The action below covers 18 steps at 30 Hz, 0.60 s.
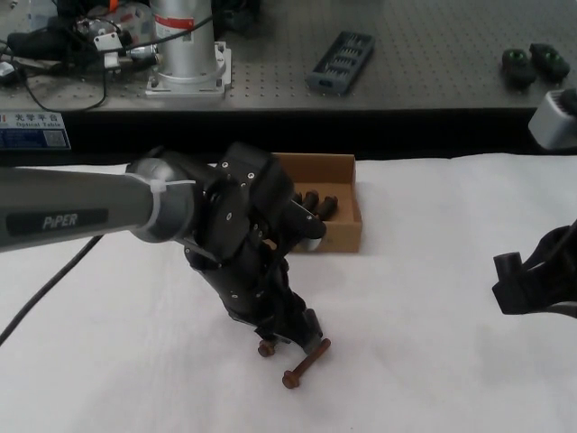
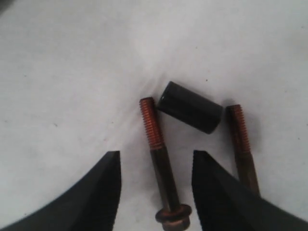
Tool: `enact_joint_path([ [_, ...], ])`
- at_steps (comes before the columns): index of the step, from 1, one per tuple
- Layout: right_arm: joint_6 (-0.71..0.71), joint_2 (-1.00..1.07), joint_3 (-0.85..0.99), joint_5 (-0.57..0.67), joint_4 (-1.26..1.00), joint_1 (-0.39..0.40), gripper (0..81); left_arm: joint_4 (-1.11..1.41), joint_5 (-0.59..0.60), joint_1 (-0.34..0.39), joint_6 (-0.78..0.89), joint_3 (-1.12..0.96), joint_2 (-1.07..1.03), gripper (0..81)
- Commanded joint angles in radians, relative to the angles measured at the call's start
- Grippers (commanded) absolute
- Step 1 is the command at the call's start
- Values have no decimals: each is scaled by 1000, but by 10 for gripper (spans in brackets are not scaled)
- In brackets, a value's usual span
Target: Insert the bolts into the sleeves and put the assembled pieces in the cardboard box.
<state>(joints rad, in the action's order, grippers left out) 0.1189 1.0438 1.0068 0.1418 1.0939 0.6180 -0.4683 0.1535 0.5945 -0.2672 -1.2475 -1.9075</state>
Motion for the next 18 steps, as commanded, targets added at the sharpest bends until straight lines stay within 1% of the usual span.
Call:
enact_joint_path([
  [1,-11,-9,2,6,1,2,25,-10,-9,3,-10,-11,-5,342],
  [9,-11,-9,2,6,1,2,25,-44,-8,3,-10,-11,-5,342],
  [18,-11,-9,2,6,1,2,25,-36,-8,3,-32,-11,-53,342],
])
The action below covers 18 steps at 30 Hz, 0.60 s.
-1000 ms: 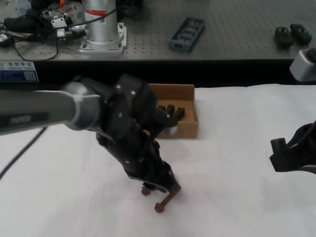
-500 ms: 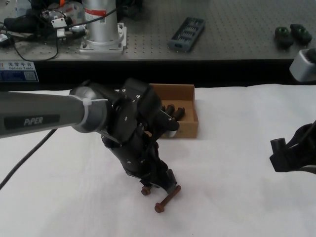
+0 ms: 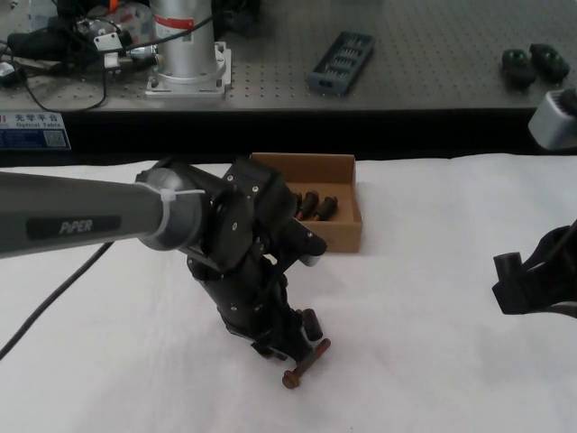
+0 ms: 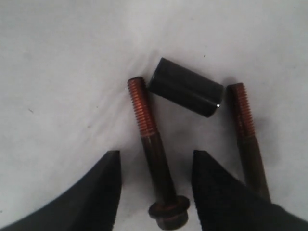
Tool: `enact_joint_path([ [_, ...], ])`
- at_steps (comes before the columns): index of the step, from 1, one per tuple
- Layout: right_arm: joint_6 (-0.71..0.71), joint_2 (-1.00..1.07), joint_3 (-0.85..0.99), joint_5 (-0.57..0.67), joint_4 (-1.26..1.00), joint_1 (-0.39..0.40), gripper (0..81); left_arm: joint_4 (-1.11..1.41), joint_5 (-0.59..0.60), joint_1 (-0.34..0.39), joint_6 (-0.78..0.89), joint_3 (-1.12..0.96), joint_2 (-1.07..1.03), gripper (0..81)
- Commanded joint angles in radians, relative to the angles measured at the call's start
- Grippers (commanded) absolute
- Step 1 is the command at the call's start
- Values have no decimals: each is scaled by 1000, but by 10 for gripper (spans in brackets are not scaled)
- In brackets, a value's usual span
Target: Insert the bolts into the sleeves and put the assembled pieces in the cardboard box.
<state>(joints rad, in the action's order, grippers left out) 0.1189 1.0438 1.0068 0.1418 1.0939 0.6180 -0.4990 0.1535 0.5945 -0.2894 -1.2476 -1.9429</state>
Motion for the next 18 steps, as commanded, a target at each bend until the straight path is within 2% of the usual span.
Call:
enact_joint_path([
  [1,-11,-9,2,6,1,2,25,5,-8,3,-9,-11,-22,342],
  [4,-11,-9,2,6,1,2,25,19,-8,3,-9,-11,-37,337],
  [6,-14,-9,2,6,1,2,25,14,-8,3,-9,-11,-42,305],
  [8,-29,-9,2,6,1,2,25,2,-8,3,-9,-11,-41,237],
  [13,-30,-9,2,6,1,2,25,-4,-11,3,-80,-13,-41,1],
  [18,-30,-9,2,6,1,2,25,-62,-23,3,-121,-41,-23,6],
])
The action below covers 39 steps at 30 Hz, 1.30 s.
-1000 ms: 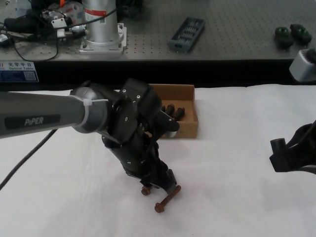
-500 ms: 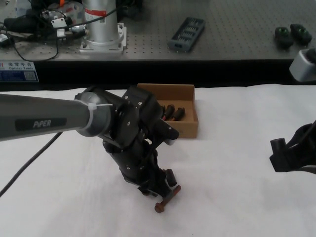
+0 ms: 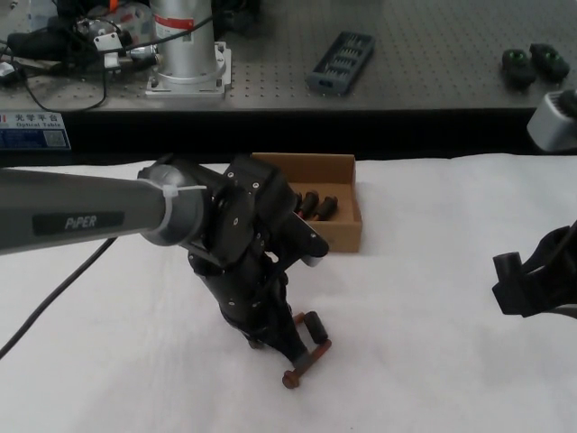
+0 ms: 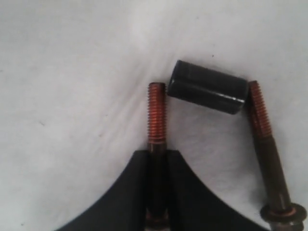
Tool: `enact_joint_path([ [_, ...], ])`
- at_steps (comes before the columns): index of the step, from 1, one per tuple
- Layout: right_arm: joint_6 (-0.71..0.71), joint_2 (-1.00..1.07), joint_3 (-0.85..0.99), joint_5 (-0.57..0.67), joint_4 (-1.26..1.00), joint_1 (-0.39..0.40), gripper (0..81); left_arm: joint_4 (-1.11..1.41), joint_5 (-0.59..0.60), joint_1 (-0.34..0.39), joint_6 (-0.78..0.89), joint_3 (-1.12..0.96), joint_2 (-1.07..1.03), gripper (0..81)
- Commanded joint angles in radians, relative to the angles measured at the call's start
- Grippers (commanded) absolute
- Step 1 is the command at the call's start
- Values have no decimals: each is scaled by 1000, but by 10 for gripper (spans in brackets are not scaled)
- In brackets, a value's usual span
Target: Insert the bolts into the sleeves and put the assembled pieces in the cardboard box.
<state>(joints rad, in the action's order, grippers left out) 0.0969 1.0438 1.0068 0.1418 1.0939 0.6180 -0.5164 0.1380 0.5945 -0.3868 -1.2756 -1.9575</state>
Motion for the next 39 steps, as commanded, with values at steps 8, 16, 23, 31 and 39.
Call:
enact_joint_path([
  [8,-8,-9,2,6,1,2,25,-160,-21,1,-417,-19,43,6],
  [16,-8,-9,2,6,1,2,25,-279,41,-41,-806,-19,43,6],
  [23,-74,-45,2,6,1,2,25,-293,99,-73,-1262,-19,43,6],
  [31,-97,-57,2,6,-1,2,25,-290,244,-74,-1688,-19,43,11],
  [39,-97,-57,2,6,1,2,25,-216,331,-75,-1746,-19,43,409],
])
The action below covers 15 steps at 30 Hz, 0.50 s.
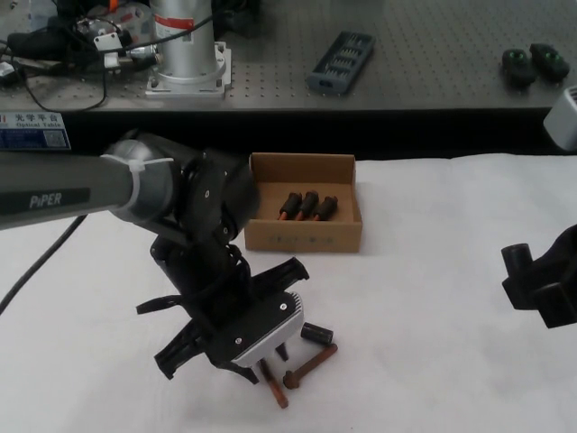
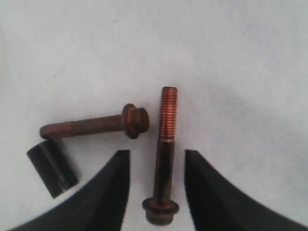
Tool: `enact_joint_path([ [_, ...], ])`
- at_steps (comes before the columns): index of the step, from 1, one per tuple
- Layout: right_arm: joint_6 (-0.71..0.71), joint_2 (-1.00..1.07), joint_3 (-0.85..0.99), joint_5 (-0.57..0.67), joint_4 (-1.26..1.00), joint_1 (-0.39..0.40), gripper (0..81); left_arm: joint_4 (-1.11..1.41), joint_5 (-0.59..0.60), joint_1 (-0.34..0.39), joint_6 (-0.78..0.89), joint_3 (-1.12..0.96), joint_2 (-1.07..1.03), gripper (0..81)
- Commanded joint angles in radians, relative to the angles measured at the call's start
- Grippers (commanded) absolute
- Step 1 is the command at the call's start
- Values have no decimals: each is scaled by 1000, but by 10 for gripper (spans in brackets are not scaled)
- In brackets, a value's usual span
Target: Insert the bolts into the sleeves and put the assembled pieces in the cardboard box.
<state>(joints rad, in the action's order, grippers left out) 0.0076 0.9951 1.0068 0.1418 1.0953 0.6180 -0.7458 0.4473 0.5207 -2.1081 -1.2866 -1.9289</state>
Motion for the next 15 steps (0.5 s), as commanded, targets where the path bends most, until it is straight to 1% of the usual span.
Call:
enact_joint_path([
  [1,-8,-8,2,6,-1,2,25,14,22,-1,-25,-8,14,401],
  [5,-8,-8,2,6,-1,2,25,4,-19,-1,-25,0,14,256],
  [7,-8,-8,2,6,-1,2,25,4,-19,-1,-25,7,14,223],
  [11,-8,-8,2,6,-1,2,25,-21,-19,-1,-11,7,14,243],
  [13,-8,-8,2,6,-1,2,25,-22,-19,-1,65,7,14,266],
  [15,-8,-8,2,6,-1,2,25,-26,-26,-1,187,7,21,290],
])
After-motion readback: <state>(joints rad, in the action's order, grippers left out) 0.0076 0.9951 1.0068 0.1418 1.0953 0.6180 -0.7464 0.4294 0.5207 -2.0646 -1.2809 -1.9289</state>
